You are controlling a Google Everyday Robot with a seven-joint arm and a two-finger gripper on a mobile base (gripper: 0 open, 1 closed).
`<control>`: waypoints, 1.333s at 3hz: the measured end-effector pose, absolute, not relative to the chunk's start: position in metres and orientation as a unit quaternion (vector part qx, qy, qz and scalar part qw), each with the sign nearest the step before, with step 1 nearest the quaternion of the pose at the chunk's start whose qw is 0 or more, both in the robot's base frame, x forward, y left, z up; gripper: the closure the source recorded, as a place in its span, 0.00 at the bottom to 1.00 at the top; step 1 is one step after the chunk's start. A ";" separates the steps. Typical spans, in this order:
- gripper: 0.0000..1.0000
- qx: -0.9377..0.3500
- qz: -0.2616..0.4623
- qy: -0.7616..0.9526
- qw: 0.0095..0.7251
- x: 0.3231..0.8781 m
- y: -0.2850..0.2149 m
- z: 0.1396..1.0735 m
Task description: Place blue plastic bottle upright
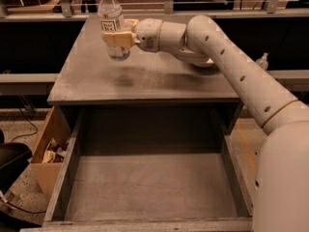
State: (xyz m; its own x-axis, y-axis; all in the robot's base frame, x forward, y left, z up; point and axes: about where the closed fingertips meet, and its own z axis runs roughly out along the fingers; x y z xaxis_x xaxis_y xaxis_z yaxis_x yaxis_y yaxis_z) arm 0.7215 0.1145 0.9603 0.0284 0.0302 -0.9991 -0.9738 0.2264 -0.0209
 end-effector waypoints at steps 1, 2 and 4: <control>1.00 -0.426 0.480 0.515 0.569 0.715 0.136 0.930; 1.00 -0.434 0.476 0.512 0.568 0.710 0.139 0.923; 1.00 -0.462 0.455 0.518 0.557 0.702 0.146 0.915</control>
Offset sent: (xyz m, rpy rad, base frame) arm -0.0103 0.0234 -0.0465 0.1099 0.0146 0.0637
